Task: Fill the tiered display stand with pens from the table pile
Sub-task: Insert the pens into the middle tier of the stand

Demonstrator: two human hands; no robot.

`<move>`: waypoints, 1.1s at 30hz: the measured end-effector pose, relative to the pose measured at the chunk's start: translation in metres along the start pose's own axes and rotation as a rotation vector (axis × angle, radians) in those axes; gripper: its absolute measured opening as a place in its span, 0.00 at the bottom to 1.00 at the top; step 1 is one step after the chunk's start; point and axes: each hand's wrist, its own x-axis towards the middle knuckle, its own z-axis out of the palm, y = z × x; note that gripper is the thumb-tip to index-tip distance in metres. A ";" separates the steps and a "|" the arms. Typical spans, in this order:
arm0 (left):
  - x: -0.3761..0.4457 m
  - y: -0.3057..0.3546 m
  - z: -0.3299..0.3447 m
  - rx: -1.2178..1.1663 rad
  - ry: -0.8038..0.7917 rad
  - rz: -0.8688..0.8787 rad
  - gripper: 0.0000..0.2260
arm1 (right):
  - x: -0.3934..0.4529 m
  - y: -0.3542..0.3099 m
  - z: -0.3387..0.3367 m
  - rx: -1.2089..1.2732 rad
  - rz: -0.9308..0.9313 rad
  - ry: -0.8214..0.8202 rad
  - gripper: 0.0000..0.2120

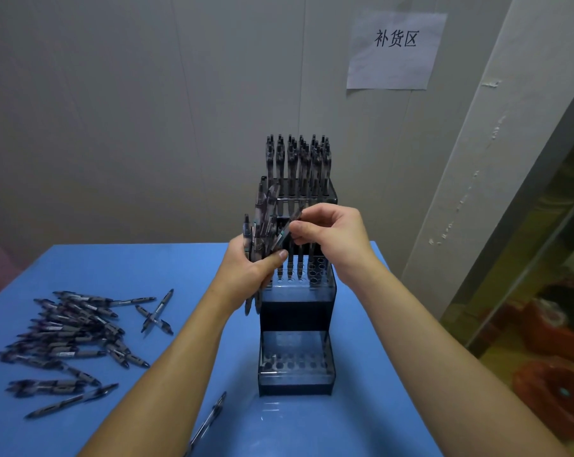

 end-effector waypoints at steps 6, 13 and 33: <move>0.002 -0.009 -0.006 -0.002 -0.007 -0.032 0.08 | 0.002 -0.018 -0.013 0.219 -0.014 0.109 0.02; -0.003 -0.027 -0.015 0.014 0.158 -0.046 0.11 | 0.016 -0.024 -0.047 -0.037 0.007 0.246 0.04; 0.001 -0.034 -0.014 0.058 0.206 -0.107 0.15 | 0.019 0.022 -0.033 -0.577 0.039 0.371 0.02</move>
